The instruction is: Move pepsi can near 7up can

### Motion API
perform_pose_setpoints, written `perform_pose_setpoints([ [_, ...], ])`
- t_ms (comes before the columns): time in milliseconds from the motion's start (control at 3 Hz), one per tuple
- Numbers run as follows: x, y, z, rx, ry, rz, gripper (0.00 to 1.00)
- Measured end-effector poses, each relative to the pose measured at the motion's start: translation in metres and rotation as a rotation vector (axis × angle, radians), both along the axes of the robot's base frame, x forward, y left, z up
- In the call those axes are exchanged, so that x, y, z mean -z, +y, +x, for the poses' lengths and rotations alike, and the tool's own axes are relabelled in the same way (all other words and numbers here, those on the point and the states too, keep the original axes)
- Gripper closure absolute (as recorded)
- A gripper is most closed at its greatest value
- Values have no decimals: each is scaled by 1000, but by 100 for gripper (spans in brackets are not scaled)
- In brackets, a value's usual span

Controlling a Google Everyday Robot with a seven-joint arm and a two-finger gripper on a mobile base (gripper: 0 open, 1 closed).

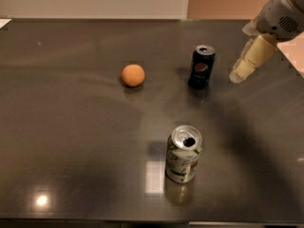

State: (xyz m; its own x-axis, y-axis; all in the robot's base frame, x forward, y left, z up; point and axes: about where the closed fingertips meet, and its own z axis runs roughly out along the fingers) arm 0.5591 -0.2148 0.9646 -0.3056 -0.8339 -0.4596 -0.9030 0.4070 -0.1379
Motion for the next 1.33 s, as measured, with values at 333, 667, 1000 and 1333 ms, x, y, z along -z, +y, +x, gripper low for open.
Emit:
perform_pose_setpoints([
  [333,11,10,31,17,-6,38,0],
  [667,21,12,28,-13,-45,94,0],
  [1000,53,-2,13,-16,-17,113,0],
  [1333,84,-10,4,-10,29,131,0],
])
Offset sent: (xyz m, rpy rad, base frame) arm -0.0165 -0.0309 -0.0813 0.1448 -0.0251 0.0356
